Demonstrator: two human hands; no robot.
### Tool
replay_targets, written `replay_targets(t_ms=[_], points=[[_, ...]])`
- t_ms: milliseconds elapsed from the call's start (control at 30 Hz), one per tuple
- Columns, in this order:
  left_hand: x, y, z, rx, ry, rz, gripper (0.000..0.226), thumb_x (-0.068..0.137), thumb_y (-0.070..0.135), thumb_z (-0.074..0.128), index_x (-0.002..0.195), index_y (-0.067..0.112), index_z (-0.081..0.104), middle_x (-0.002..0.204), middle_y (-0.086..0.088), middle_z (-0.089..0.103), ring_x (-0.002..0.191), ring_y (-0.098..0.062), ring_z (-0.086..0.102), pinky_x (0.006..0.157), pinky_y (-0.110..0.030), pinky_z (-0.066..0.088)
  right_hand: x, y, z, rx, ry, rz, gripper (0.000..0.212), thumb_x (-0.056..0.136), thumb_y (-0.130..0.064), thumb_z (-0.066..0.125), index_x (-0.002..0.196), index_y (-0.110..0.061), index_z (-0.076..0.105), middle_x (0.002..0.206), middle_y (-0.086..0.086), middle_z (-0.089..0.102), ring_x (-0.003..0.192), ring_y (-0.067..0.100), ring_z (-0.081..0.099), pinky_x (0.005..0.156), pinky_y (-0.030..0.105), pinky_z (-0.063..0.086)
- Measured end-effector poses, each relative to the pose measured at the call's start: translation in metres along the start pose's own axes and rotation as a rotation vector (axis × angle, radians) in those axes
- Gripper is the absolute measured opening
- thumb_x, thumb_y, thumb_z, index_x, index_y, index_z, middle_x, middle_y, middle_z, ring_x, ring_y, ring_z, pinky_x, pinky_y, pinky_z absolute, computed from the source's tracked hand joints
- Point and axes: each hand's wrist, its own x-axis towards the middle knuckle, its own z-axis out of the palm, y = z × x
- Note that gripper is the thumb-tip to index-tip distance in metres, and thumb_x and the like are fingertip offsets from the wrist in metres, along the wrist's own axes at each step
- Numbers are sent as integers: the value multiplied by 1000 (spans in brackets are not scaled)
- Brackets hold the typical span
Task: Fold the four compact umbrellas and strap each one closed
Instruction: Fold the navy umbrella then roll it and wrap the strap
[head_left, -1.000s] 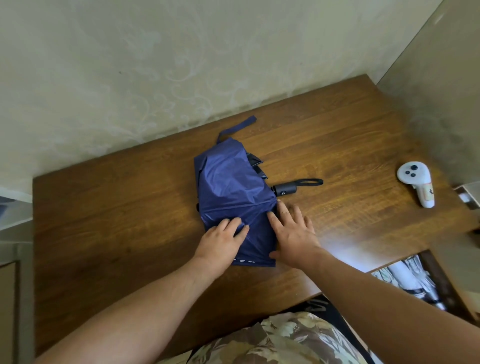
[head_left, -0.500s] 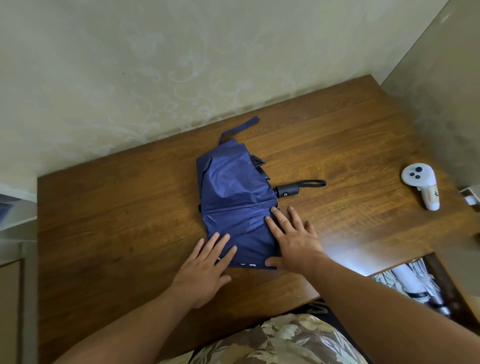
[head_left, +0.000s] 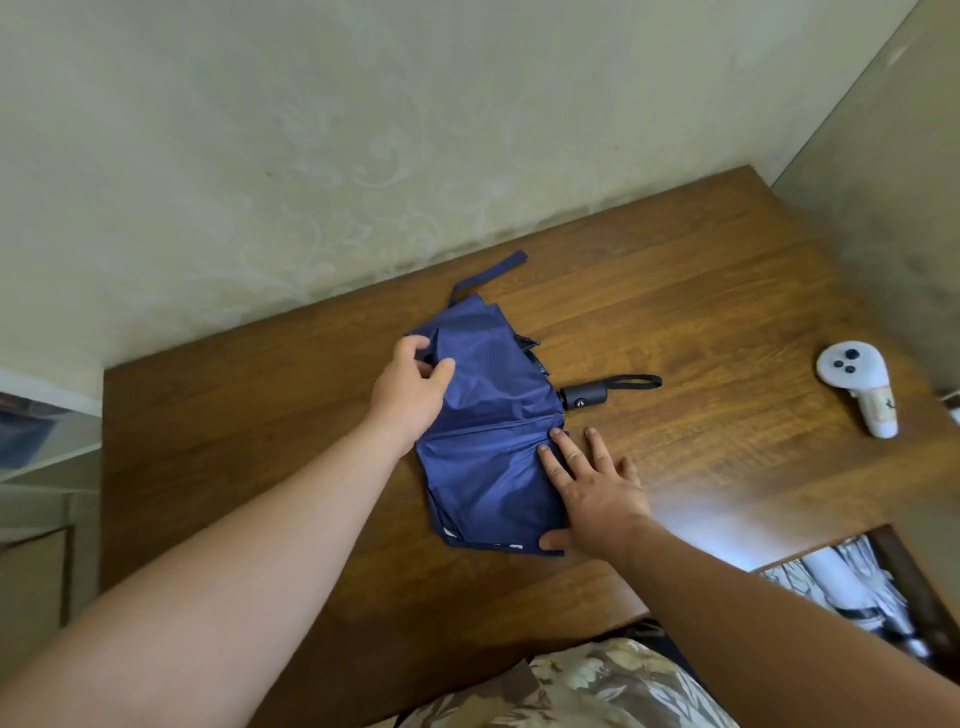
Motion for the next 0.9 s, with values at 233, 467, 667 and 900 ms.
replay_targets(t_ms=[233, 467, 667, 900], points=[[6, 12, 9, -61, 21, -227, 73, 98, 29, 72, 157, 26, 29, 136, -1, 51, 99, -22, 55, 63, -27, 43, 2, 2, 2, 4, 7, -13, 127, 78, -88, 56, 156, -38, -32, 160, -12, -45, 153, 35, -32, 124, 66, 7], [-5, 12, 10, -221, -59, -237, 75, 95, 39, 77, 156, 39, 34, 142, 4, 57, 118, -26, 63, 98, -47, 58, 3, 4, 3, 5, 15, -16, 128, 78, -88, 55, 156, -38, -32, 161, -11, -45, 153, 35, -32, 123, 67, 8], [-13, 21, 9, -437, -87, -179, 63, 95, 19, 75, 145, 43, 45, 144, 4, 54, 126, -23, 57, 111, -50, 49, 4, 4, 3, 18, 27, -23, 128, 78, -88, 56, 157, -38, -31, 161, -12, -44, 153, 34, -32, 122, 68, 8], [-26, 12, -13, -630, -85, -231, 74, 95, 16, 73, 150, 55, 43, 141, 7, 61, 123, -18, 63, 96, -38, 52, -1, 3, 3, 58, 67, -35, 127, 79, -84, 60, 158, -38, -28, 161, -12, -43, 154, 34, -31, 123, 68, 6]])
